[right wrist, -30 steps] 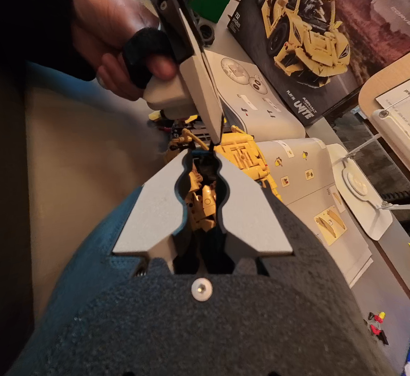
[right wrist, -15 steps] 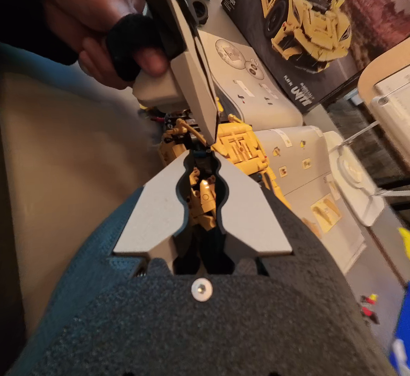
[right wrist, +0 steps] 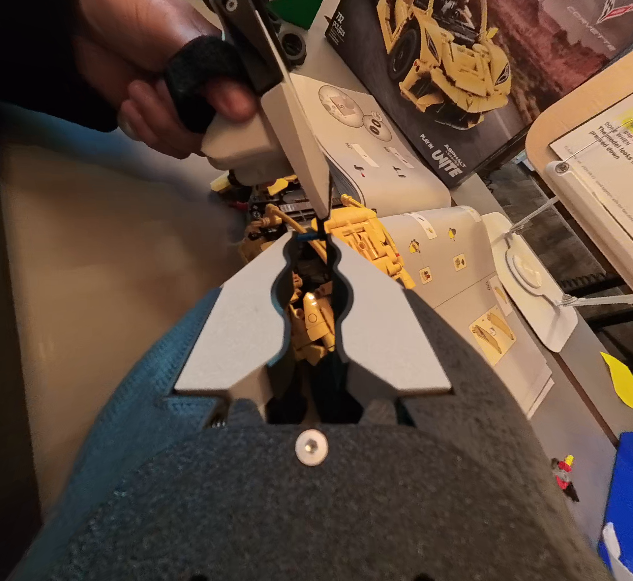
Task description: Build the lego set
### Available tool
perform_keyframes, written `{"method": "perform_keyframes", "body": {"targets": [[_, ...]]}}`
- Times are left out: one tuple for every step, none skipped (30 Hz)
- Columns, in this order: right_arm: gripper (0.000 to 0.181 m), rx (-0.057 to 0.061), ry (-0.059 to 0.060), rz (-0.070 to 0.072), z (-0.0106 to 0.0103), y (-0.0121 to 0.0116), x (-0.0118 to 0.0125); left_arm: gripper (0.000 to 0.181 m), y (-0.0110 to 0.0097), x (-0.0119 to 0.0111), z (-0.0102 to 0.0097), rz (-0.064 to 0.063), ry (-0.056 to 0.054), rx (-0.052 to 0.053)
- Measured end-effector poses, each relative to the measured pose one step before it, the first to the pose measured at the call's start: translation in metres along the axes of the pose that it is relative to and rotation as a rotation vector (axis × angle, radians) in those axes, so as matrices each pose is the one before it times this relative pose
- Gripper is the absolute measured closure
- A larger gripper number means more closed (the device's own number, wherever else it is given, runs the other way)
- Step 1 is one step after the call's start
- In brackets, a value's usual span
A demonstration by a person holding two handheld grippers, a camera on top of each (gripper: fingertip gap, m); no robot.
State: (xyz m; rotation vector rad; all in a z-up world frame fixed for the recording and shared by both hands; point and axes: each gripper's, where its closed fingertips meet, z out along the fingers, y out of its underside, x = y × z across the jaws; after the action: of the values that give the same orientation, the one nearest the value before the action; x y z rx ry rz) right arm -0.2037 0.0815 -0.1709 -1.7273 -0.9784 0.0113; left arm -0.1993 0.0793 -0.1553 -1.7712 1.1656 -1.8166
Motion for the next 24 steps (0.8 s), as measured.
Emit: {"method": "perform_keyframes", "body": {"targets": [[0.168,0.0053,0.0077,-0.0089,-0.00065,-0.00165,0.00029,0.174,-0.00081,0.00131,-0.00049,0.0059,0.0028,0.0025],[0.168,0.0026,0.006,-0.0077,-0.00036,-0.00112,0.00003,0.174,-0.00055,0.00106,-0.0005,0.0049,0.0021,0.001],[0.168,-0.0013,0.0039,-0.0026,-0.00001,-0.00037,0.00007,0.174,-0.00016,0.00031,-0.00034,0.0043,-0.0015,-0.0001],[0.168,0.0009,0.0019,0.0009,0.00022,0.00003,0.00017,0.174,-0.00001,0.00001,-0.00012,0.0024,-0.002,0.0001],[0.168,0.0002,-0.001,0.0041,0.00016,0.00003,0.00022,0.174,-0.00017,-0.00021,-0.00017,0.0014,-0.0019,0.0006],[0.167,0.0018,0.0008,0.0035,-0.00013,-0.00039,0.00072,0.174,-0.00052,0.00009,-0.00015,-0.0011,0.0004,0.003],[0.167,-0.0015,-0.0022,-0.0018,-0.00026,0.00006,-0.00015,0.174,0.00008,0.00012,0.00004,-0.0004,0.0008,-0.0008],[0.167,-0.0023,0.0009,-0.0053,0.00013,0.00049,-0.00005,0.174,0.00028,-0.00015,0.00002,0.0024,-0.0023,-0.002],[0.167,-0.0028,0.0049,-0.0102,0.00012,0.00049,0.00014,0.174,0.00013,-0.00028,0.00024,0.0012,-0.0026,-0.0012],[0.167,-0.004,0.003,-0.0075,0.00011,0.00047,0.00007,0.174,0.00027,-0.00027,0.00013,0.0003,-0.0016,-0.0014],[0.167,-0.0007,0.0044,-0.0002,-0.00005,0.0001,0.00062,0.174,-0.00029,-0.00012,-0.00022,-0.0008,-0.0006,0.0018],[0.167,0.0007,-0.0016,0.0018,-0.00008,-0.00008,0.00001,0.174,-0.00009,0.00001,-0.00003,-0.0015,0.0009,0.0003],[0.167,-0.0021,-0.0032,0.0007,0.00004,0.00046,-0.00006,0.174,0.00028,-0.0002,0.00006,0.0009,-0.0019,-0.0014],[0.167,-0.0024,0.0012,-0.0002,0.00019,0.00055,0.00021,0.174,0.00007,-0.00021,0.00019,0.0022,-0.0043,-0.0002],[0.167,-0.0048,-0.0026,-0.0018,0.00011,0.00065,-0.00052,0.174,0.00054,-0.00041,0.0003,0.0021,-0.0029,-0.0037],[0.167,-0.002,0.0006,-0.0059,-0.00017,0.00017,-0.00034,0.174,0.00037,0.00001,0.00008,0.0,0.0002,-0.0021],[0.167,-0.0015,0.0011,-0.0015,-0.0001,0.00009,0.00007,0.174,-0.00007,0.00005,0.00016,-0.0023,0.0007,0.001],[0.168,-0.0058,-0.0052,0.0016,0.00012,0.00059,-0.00073,0.174,0.00046,-0.00024,0.00018,0.0004,-0.0018,-0.0025],[0.168,-0.0017,0.0034,-0.0115,-0.00062,-0.00015,0.00008,0.174,0.00015,0.00039,0.00018,0.0005,0.0016,0.0],[0.168,0.0016,0.0096,-0.0141,-0.00071,-0.00087,0.00069,0.174,-0.0007,0.00097,0.00009,-0.0018,0.0049,0.0043],[0.168,-0.0083,-0.0044,0.0019,-0.00005,0.00051,-0.00068,0.174,0.00043,0.00001,0.00008,0.0029,-0.0013,-0.0029],[0.169,-0.0057,-0.0004,-0.0003,0.00037,0.00074,-0.00009,0.174,0.00073,-0.00043,0.00014,0.0057,-0.006,-0.0047],[0.17,-0.0029,0.0028,-0.0064,-0.00011,0.00062,0.00004,0.174,0.00082,-0.00009,0.00029,0.006,-0.0044,-0.0048],[0.171,-0.003,0.0009,-0.0018,-0.00046,0.00026,0.00041,0.174,0.0007,0.00042,0.00029,0.0063,-0.0021,-0.0047]]}}
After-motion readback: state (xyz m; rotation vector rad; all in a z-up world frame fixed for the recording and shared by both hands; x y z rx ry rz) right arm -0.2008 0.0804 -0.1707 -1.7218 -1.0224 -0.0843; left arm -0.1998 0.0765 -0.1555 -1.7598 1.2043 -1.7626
